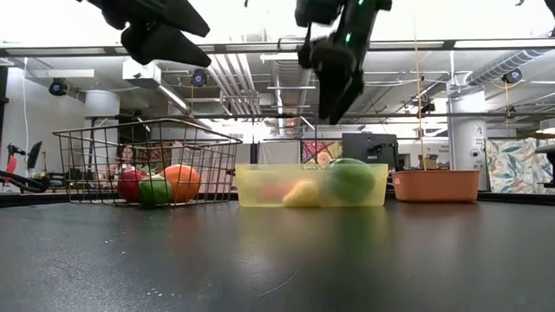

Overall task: Sort produce into baskets
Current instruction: Put the garlic into the orange bin

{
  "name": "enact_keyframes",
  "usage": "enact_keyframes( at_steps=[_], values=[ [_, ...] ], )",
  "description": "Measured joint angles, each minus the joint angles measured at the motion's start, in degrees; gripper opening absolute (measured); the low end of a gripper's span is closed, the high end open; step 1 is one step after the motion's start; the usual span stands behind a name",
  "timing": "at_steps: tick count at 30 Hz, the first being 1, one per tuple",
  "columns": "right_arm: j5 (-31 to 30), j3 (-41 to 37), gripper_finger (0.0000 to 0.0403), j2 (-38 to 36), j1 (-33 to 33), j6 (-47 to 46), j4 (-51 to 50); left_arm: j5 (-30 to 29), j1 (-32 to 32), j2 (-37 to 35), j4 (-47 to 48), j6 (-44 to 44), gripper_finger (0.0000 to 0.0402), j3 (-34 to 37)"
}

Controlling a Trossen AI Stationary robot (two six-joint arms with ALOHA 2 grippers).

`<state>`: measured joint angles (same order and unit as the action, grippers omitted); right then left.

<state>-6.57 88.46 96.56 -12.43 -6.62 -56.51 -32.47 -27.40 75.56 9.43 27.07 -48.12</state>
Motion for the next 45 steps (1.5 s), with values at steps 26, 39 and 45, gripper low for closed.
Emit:
enact_keyframes(
  at_steps=[26,39,45],
  values=[
    [0.6,-1.2,0.0361,-3.1,36.2,-48.7,-7.1,0.1,-0.3,3.4,-7.0,-1.5,0.0270,0.0],
    [5.1,-8.3,0.0361,-2.4,46.1,-74.6,-19.5,0.1,-0.3,3.4,-7.9,-1.5,0.0270,0.0],
    [8.5,-14.0,0.0361,-3.6,48.6,-81.7,-20.0,0.1,-0.3,3.4,-7.9,-1.5,0.0270,0.0]
  ],
)
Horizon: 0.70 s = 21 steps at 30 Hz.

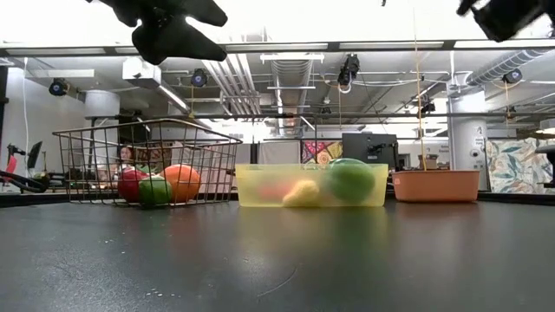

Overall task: Sort produce into baskets
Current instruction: Put the garlic into the orange bin

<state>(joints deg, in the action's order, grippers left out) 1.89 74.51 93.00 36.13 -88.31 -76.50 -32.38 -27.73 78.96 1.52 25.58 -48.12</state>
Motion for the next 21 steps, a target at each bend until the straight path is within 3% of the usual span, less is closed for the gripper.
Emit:
enact_keyframes(
  at_steps=[12,21],
  values=[
    [5.8,-13.3,0.0361,-6.3,0.4,-5.8,1.5,0.0,0.0,0.0,-0.1,-1.1,0.0270,0.0],
    [6.3,-24.1,0.0351,-11.2,0.4,-9.9,12.9,0.0,0.0,0.0,-0.3,-2.0,0.0270,0.0]
  ],
)
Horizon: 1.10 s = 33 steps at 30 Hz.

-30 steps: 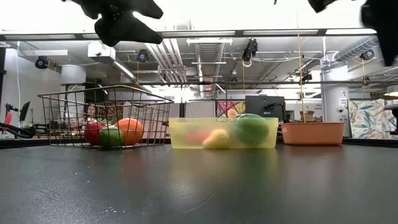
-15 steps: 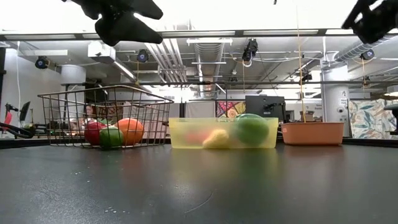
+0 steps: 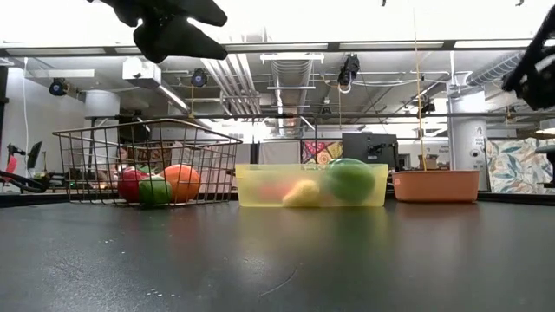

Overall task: Sort produce into baskets
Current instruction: Put the garlic into the orange bin

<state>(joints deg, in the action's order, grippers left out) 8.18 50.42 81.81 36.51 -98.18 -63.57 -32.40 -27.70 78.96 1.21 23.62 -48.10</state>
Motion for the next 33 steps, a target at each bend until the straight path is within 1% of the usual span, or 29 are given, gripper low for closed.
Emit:
enact_keyframes(
  at_steps=[7,15,19,28,33],
  values=[
    [2.4,-4.9,0.0319,0.0,0.0,-2.3,1.6,0.0,0.0,0.0,-0.2,-0.6,0.0270,0.0],
    [2.4,-5.8,0.0277,0.1,0.0,-2.1,3.1,0.0,0.1,0.0,-0.3,-0.6,0.0270,0.0],
    [2.4,-5.8,0.0237,0.1,0.0,-2.2,3.7,0.0,0.1,0.0,-0.3,-0.6,0.0270,0.0],
    [2.9,-5.8,0.0126,0.1,0.0,-2.3,4.5,0.0,0.1,0.0,-0.4,-0.6,0.0270,0.0],
    [3.2,-5.7,0.0085,-0.1,0.0,-1.8,4.6,0.0,0.0,0.0,-0.3,-0.4,0.0270,0.0]
  ],
)
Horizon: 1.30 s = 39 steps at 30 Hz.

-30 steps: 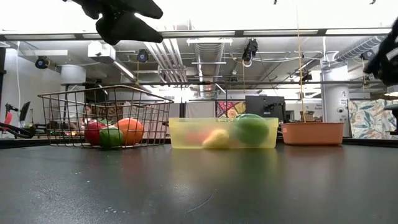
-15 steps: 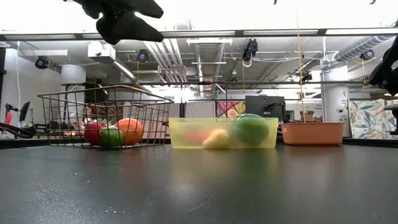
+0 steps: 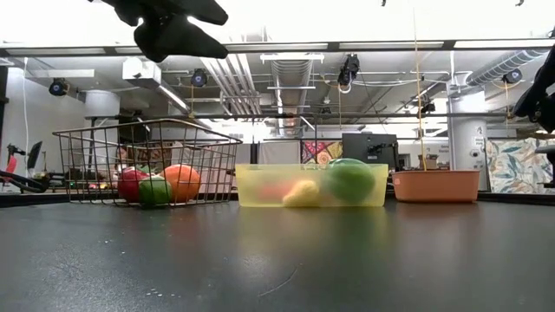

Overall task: Sort produce into baskets
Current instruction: Put the garlic into the orange bin

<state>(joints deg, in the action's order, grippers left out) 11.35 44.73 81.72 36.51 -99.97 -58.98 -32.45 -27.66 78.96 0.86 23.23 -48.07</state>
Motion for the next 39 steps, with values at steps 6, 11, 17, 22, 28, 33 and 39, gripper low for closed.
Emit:
enact_keyframes(
  at_steps=[6,11,17,22,28,33,39],
  values=[
    [-1.2,0.6,0.0075,-1.2,0.0,0.2,0.0,0.0,-0.5,0.3,0.0,2.3,0.0270,0.0],
    [-8.6,4.2,0.0075,-2.9,-0.9,2.1,2.0,0.0,-1.3,2.0,-0.2,4.3,0.0270,0.0],
    [-21.5,10.2,0.0074,-3.2,-6.2,14.7,6.4,0.1,-1.7,4.0,-3.1,5.4,0.0270,0.0],
    [-29.1,15.0,0.0073,-2.4,-12.9,29.8,9.5,0.4,-2.2,4.4,-4.3,6.1,0.0270,0.0],
    [-36.7,19.2,0.0074,-2.1,-20.7,44.8,12.3,0.4,-3.6,4.3,-4.3,6.4,0.0270,0.0],
    [-45.5,20.8,0.0073,-2.1,-26.6,56.5,18.7,0.5,-4.6,4.3,-4.0,6.5,0.0270,0.0],
    [-51.7,20.4,0.0073,-2.2,-35.8,64.6,22.3,0.5,-4.9,4.3,-3.1,9.4,0.0270,0.0]
  ],
)
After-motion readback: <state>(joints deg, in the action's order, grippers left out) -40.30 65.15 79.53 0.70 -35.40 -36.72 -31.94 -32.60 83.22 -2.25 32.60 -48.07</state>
